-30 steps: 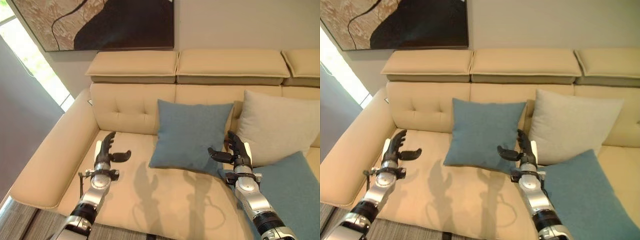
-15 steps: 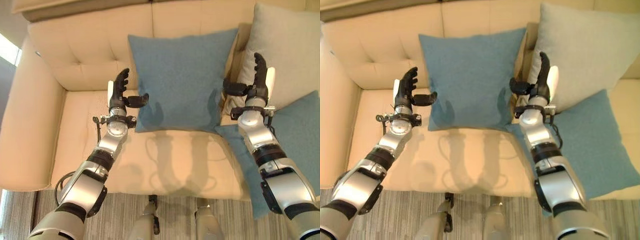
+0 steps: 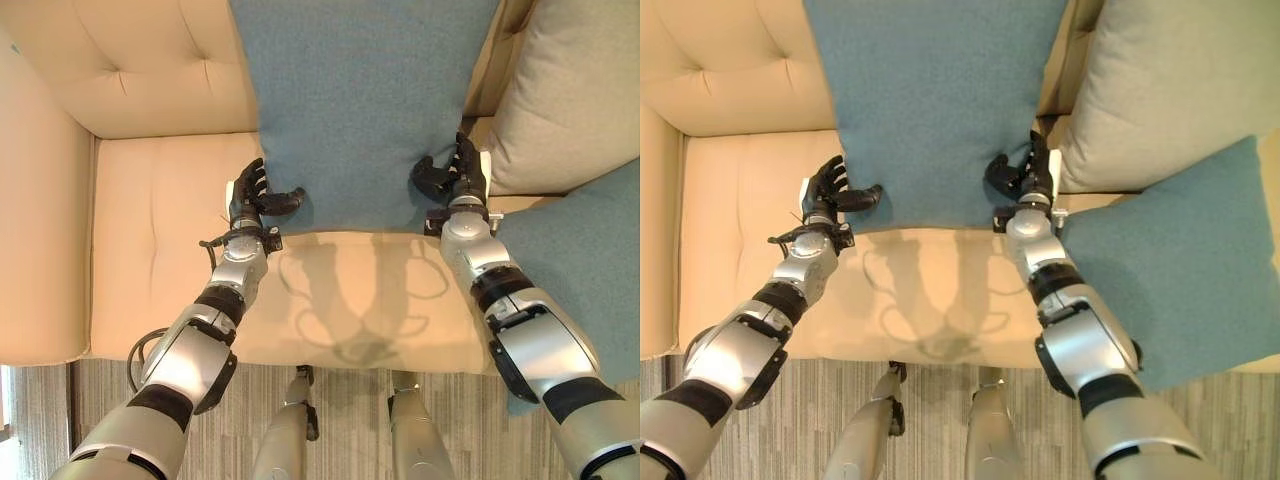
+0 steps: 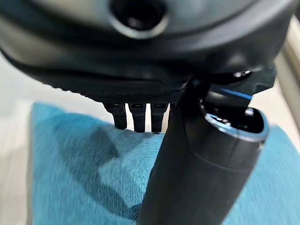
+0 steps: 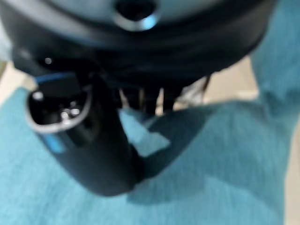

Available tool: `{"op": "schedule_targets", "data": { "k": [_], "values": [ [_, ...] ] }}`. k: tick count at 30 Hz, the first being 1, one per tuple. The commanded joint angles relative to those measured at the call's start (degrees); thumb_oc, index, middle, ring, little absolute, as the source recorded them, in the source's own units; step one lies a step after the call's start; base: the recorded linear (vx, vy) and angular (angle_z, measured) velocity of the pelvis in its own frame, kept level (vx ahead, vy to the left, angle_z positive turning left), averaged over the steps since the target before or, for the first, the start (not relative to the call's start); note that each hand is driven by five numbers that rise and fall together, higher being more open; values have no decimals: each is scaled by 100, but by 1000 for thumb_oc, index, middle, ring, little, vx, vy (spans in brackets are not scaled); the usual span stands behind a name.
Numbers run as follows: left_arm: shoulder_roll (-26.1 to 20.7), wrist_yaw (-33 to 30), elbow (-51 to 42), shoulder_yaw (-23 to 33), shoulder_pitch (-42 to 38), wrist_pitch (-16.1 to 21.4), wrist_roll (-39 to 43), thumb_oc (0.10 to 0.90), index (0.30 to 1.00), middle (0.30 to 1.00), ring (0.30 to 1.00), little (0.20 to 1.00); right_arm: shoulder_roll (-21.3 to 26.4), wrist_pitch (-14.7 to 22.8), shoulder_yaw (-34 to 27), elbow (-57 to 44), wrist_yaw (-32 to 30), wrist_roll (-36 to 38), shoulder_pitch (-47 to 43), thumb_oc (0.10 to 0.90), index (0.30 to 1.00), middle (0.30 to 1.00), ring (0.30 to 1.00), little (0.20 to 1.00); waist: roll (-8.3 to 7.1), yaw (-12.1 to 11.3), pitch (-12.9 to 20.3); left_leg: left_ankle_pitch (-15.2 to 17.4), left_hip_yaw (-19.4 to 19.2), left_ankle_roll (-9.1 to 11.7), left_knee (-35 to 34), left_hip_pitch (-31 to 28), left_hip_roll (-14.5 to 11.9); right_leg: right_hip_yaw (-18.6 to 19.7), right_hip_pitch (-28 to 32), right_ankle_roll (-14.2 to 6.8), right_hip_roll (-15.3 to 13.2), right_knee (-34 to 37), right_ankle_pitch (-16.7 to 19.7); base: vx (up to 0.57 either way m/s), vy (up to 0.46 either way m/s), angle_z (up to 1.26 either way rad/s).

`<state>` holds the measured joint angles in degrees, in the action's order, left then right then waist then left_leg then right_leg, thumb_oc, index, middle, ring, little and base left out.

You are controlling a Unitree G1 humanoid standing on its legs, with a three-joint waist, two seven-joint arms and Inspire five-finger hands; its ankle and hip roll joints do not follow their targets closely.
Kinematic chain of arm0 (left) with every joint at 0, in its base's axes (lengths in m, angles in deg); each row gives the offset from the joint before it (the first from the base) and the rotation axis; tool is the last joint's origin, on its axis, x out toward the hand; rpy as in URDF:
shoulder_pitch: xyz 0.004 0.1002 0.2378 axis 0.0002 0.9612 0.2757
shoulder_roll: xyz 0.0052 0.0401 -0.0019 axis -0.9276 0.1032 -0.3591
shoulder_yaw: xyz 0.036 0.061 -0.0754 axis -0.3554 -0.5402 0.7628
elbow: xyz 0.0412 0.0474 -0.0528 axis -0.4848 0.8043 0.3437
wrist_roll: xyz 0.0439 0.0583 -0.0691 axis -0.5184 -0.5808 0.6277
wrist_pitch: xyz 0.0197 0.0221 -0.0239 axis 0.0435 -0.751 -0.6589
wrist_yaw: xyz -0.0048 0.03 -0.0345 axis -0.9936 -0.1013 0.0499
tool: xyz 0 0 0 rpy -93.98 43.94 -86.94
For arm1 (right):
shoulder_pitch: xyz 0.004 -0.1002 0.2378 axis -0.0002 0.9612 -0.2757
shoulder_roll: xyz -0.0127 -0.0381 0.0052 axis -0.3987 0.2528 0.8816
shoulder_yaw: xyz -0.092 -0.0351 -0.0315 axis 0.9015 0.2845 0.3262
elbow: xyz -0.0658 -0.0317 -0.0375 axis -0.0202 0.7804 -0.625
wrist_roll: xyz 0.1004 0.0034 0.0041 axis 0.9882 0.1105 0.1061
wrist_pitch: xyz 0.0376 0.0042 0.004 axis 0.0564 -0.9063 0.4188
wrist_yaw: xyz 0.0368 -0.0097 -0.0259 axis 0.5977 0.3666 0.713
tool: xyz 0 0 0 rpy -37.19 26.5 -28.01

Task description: Pick up all the scattered cushions and arrange them neatly on the sofa.

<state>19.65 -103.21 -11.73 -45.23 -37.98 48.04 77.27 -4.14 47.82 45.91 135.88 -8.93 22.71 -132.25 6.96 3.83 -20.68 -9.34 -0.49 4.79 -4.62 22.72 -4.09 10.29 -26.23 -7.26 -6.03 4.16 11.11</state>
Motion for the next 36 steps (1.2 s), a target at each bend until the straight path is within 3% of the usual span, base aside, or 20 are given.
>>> {"op": "schedule_targets", "data": {
  "k": [1, 2, 3, 7, 11, 15, 18, 23, 24, 26, 27, 29, 30, 32, 33, 35, 36],
  "values": [
    [113, 647, 200, 58, -1146, 4, 570, 507, 460, 460, 460, 460, -382, 258, 433, 215, 864, 839, -874, 800, 900, 900, 900, 900, -175, -192, -43, 45, 271, 226, 401, 671, -204, -33, -284, -272, -249, -857, -566, 0, 0, 0],
    [221, 796, 161, 22, -1168, -37, 680, 400, 300, 300, 300, 300, -527, 266, 520, 184, 1050, 1011, -879, 772, 858, 858, 858, 858, -182, -200, -59, 54, 286, 225, 426, 692, -199, -28, -302, -267, -245, -875, -573, 0, 0, 0],
    [321, 887, 125, -5, -1168, -35, 756, 400, 300, 300, 300, 300, -636, 267, 613, 127, 1190, 1115, -882, 406, 309, 309, 309, 309, -198, -195, -56, 59, 295, 231, 453, 714, -195, -26, -312, -265, -243, -887, -572, 0, 0, 0],
    [774, 1064, -163, -34, -1122, 65, 1273, 400, 300, 300, 300, 300, -1004, 234, 948, 14, 1368, 1023, -942, 400, 300, 300, 300, 300, -248, -189, -48, 99, 306, 253, 498, 735, -203, -46, -313, -262, -227, -913, -597, 0, 0, 0],
    [938, 1043, -490, -79, -1051, 144, 1380, 400, 300, 300, 300, 300, -1217, 316, 799, -160, 1182, 991, -796, 400, 300, 300, 300, 300, -281, -176, -47, 126, 325, 254, 553, 699, -220, -60, -278, -263, -202, -947, -613, 0, 0, 0],
    [741, 820, -1177, -77, -722, 313, 1229, 400, 300, 300, 300, 300, -1045, 447, 481, -879, 754, 628, -378, 400, 300, 300, 300, 300, -311, -156, 6, 164, 340, 227, 611, 591, -244, -33, -207, -270, -169, -1039, -656, -8, 1, 0],
    [550, 603, -1882, 2, -201, 413, 1085, 400, 300, 300, 300, 300, -785, 622, 56, -1981, 296, 168, 326, 400, 300, 300, 300, 300, -319, -151, 37, 255, 383, 200, 773, 403, -325, -33, -49, -258, -72, -1313, -902, 6, -39, 0],
    [271, 444, -2472, 169, 599, 428, 620, 400, 300, 300, 300, 300, -789, 759, -266, -3200, 170, -428, 1476, 400, 300, 300, 300, 300, -419, -223, 63, 503, 566, 183, 1083, -188, -472, -161, 621, -84, 65, -1785, -1468, 42, -128, 7],
    [208, 381, -2679, 216, 930, 403, 455, 400, 300, 300, 300, 300, -828, 774, -281, -3631, 182, -535, 1866, 400, 300, 300, 300, 300, -469, -259, 88, 669, 570, 211, 1485, -352, -434, -291, 940, 12, 79, -1975, -1637, 55, -145, 35],
    [217, 310, -2745, 240, 1076, 392, 379, 400, 300, 300, 300, 300, -823, 744, -247, -3834, 212, -664, 2035, 400, 300, 300, 300, 300, -506, -281, 127, 717, 564, 240, 1692, -406, -431, -372, 1133, 57, 74, -2009, -1669, 110, -74, 46],
    [105, 287, -2805, 260, 1228, 375, 209, 400, 300, 300, 300, 300, -883, 745, -198, -4076, 232, -764, 2221, 400, 300, 300, 300, 300, -591, -326, 281, 686, 575, 329, 1753, -625, -627, -465, 1434, 44, 87, -2099, -1800, 155, -36, 40],
    [2, 250, -2845, 258, 1280, 351, 130, 400, 300, 300, 300, 300, -902, 732, -137, -4176, 268, -790, 2269, 400, 300, 300, 300, 300, -590, -372, 431, 521, 687, 362, 1504, -729, -798, -466, 1507, -12, 104, -2092, -1795, 192, 139, 20],
    [-121, 161, -2810, 254, 1243, 382, 46, 400, 300, 300, 300, 300, -971, 788, -65, -4303, 257, -738, 2257, 400, 300, 300, 300, 300, -620, -523, 547, 197, 1237, 460, 1130, -696, -982, -352, 1652, -105, 10, -2069, -1778, 189, 239, 14],
    [-247, 152, -2847, 219, 1190, 407, -42, 400, 300, 300, 300, 300, -931, 748, 74, -4426, 332, -802, 2285, 400, 300, 300, 300, 300, -585, -471, 716, 223, 1411, 424, 664, -882, -1054, -367, 1845, -207, -115, -1953, -1797, 205, 304, 14],
    [-246, 154, -2845, 223, 1194, 409, -41, 400, 300, 300, 300, 300, -931, 747, 80, -4429, 331, -803, 2290, 400, 300, 300, 300, 300, -582, -465, 705, 215, 1408, 425, 635, -916, -1060, -372, 1871, -205, -114, -1942, -1799, 236, 341, 25],
    [-325, 138, -2904, 64, 1067, 403, -243, 400, 300, 300, 300, 300, -807, 702, -13, -4562, 357, -907, 2300, 400, 300, 300, 300, 300, -590, -460, 914, 278, 1196, 494, 676, -843, -996, -410, 1998, -387, -401, -1681, -1585, 147, 398, 21],
    [-451, 130, -2965, -90, 903, 449, -497, 400, 300, 300, 300, 300, -725, 634, -6, -4615, 363, -1064, 2181, 400, 300, 300, 300, 300, -637, -464, 1009, 499, 1039, 470, 836, -790, -781, -409, 2038, -572, -785, -1426, -1223, 97, 527, 9]
  ]
}}
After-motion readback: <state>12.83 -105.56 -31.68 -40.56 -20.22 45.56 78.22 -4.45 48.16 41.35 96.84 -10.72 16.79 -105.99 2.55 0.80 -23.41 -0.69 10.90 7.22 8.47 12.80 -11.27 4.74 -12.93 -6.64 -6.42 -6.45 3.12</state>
